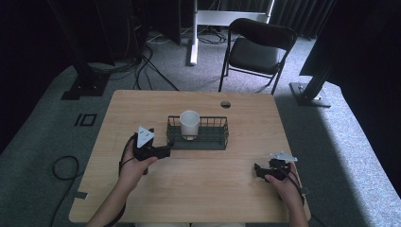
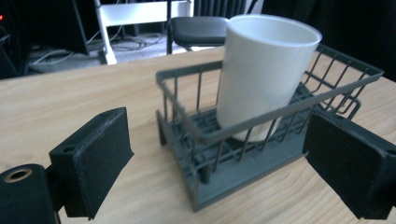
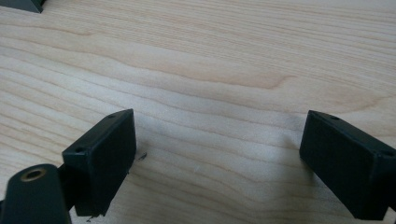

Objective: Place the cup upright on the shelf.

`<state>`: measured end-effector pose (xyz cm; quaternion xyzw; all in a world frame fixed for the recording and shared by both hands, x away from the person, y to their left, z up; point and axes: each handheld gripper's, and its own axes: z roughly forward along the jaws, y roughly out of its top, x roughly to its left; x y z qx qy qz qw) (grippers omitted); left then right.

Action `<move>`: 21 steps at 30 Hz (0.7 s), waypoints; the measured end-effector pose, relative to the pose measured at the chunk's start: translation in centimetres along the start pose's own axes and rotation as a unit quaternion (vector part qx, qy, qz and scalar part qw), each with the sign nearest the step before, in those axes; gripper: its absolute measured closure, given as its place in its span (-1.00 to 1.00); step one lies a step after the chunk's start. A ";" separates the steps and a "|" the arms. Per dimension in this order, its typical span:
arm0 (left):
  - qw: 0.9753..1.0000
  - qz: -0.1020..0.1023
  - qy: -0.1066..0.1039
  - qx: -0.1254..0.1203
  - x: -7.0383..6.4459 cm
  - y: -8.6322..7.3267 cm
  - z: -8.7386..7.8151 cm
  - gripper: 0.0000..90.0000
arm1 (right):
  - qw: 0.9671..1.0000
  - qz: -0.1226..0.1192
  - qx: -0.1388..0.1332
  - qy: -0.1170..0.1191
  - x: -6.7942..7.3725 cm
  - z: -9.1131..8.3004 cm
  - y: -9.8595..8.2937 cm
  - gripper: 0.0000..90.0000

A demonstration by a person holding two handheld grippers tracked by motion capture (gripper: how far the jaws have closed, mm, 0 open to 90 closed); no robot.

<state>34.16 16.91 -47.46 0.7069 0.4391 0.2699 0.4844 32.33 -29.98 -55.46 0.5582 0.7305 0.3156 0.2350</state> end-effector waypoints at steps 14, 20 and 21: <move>0.999 -0.009 0.028 0.035 2.1 -3.9 -1.5 -0.82 | 1.000 0.000 -0.001 0.000 0.0 0.0 0.0 -0.77; 0.998 -0.024 0.029 0.047 2.9 -5.1 -2.4 -0.82 | 1.000 0.000 -0.001 0.000 0.0 0.0 0.0 -0.77; 0.998 -0.024 0.029 0.047 2.9 -5.1 -2.4 -0.81 | 1.000 -0.001 -0.001 0.000 0.0 0.0 0.0 -0.77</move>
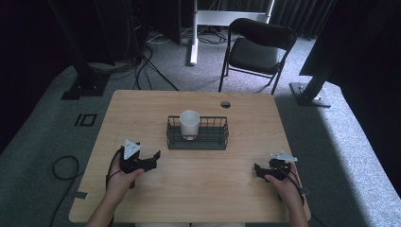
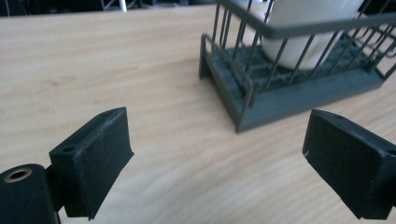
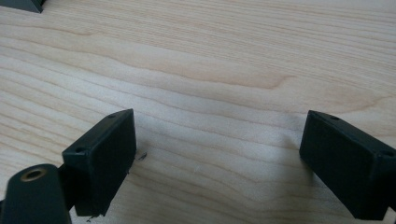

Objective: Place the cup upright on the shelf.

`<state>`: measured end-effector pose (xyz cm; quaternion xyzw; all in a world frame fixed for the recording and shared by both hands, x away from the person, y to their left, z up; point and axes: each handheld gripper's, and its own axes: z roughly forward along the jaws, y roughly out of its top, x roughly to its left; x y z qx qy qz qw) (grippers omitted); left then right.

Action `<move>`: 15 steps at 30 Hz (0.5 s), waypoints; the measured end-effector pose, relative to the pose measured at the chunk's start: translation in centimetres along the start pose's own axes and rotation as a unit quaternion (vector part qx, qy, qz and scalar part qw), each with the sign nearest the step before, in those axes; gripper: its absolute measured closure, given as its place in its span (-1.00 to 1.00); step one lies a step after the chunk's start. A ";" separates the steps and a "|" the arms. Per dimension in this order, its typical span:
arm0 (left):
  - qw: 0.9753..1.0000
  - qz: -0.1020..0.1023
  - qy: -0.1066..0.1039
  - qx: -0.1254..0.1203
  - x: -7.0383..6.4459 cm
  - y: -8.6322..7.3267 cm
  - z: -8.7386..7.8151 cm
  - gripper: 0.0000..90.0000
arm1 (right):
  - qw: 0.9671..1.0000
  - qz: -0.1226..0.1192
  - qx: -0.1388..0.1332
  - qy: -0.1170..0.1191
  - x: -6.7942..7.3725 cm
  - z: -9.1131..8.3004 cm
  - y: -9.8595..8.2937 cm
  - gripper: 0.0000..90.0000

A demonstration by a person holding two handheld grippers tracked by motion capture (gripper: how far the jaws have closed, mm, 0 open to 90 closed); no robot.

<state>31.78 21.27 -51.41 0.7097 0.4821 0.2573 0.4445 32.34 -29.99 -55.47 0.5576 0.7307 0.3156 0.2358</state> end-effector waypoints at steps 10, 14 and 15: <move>0.998 0.023 -0.036 0.038 0.4 -1.7 -1.2 -0.82 | 1.000 0.000 0.000 0.000 0.0 0.0 0.0 -0.77; 0.997 0.038 -0.046 0.051 0.3 -2.1 -1.4 -0.81 | 1.000 0.000 0.000 0.000 0.0 0.0 0.0 -0.77; 0.996 0.045 -0.049 0.054 0.3 -2.2 -1.4 -0.82 | 1.000 0.000 0.000 0.000 0.0 0.0 0.0 -0.77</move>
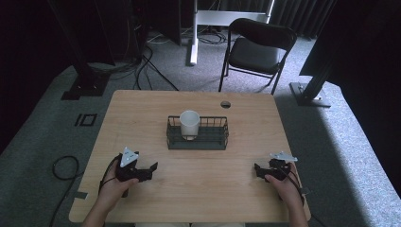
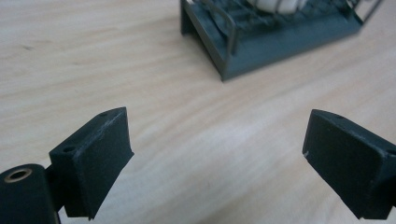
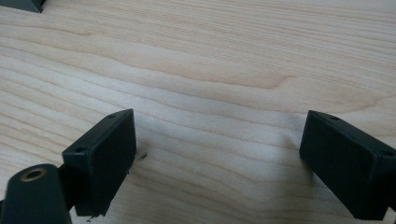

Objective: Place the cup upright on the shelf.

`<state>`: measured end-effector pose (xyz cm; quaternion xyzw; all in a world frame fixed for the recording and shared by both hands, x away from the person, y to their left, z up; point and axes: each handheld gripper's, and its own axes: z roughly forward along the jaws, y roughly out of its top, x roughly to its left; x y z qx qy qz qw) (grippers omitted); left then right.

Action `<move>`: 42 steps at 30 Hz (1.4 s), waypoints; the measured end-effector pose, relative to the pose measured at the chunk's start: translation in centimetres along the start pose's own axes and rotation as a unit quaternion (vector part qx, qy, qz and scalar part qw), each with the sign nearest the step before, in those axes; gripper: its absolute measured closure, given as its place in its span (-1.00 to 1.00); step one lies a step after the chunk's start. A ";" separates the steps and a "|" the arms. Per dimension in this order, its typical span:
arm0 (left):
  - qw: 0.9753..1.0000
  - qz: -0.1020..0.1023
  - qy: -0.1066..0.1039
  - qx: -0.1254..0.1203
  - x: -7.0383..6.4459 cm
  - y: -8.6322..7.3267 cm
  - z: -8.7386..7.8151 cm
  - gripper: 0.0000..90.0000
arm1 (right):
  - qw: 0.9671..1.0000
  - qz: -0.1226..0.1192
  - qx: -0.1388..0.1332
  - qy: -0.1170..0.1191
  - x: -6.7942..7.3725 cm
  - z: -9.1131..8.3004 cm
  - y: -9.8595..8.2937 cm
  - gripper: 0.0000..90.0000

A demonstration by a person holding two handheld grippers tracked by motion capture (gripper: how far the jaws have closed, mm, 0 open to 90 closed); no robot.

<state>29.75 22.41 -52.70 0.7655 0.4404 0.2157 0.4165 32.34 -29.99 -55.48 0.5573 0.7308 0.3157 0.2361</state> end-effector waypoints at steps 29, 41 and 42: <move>0.995 0.047 0.033 0.076 1.6 -3.1 -2.1 -0.82 | 1.000 0.000 0.000 0.000 0.0 0.0 0.0 -0.77; 0.993 0.020 0.064 0.094 3.6 -4.3 -2.4 -0.82 | 1.000 0.000 0.000 0.000 0.0 0.0 0.0 -0.77; 0.994 0.019 0.064 0.092 3.6 -4.4 -2.4 -0.82 | 1.000 0.000 0.000 0.000 0.0 0.0 0.0 -0.77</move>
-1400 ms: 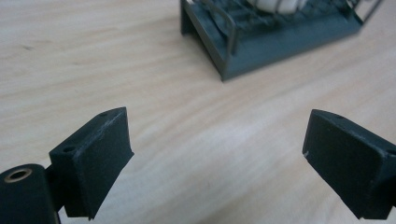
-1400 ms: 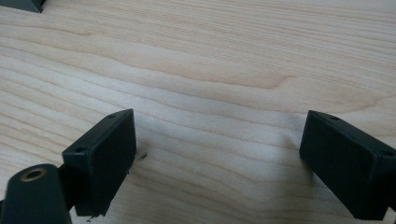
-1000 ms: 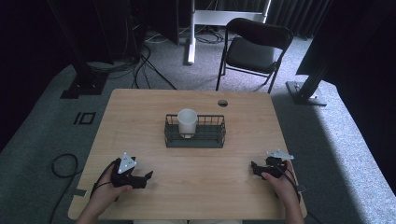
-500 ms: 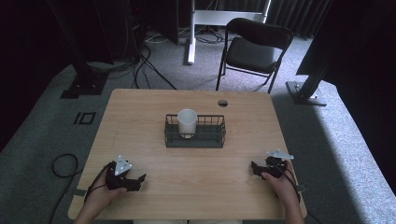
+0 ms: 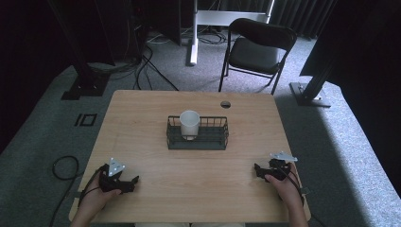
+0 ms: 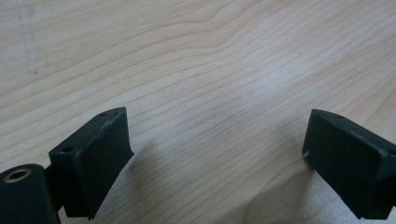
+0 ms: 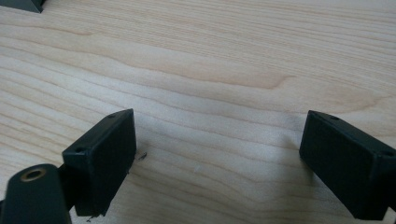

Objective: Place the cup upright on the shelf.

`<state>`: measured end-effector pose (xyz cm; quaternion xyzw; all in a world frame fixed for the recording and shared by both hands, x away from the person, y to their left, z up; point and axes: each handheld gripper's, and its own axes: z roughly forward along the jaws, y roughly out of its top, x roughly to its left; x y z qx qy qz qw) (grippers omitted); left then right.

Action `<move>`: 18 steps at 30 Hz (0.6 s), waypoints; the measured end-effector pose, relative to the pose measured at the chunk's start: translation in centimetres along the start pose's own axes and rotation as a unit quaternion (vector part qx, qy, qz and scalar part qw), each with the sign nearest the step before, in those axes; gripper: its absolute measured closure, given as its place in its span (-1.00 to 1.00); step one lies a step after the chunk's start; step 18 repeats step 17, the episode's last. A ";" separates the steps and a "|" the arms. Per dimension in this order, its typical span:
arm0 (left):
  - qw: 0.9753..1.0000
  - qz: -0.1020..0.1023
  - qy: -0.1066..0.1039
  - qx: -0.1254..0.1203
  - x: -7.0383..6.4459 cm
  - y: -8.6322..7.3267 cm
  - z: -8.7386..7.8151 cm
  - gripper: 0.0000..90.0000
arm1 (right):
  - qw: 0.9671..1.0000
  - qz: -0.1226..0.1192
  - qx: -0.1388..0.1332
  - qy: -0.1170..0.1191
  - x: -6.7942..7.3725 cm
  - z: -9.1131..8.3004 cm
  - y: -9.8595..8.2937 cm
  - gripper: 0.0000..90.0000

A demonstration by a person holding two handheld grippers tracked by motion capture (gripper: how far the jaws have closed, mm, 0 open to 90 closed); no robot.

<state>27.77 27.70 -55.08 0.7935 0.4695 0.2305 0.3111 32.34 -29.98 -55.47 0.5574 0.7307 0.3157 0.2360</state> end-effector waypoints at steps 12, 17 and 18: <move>0.999 -0.042 -0.004 0.009 0.3 0.0 0.2 -0.82 | 1.000 0.000 0.000 0.000 0.0 0.0 0.0 -0.77; 0.999 -0.041 -0.004 0.010 0.3 0.0 0.2 -0.82 | 1.000 0.000 0.000 0.000 0.0 0.0 0.0 -0.77; 0.999 -0.041 -0.004 0.010 0.3 0.0 0.2 -0.82 | 1.000 0.000 0.000 0.000 0.0 0.0 0.0 -0.77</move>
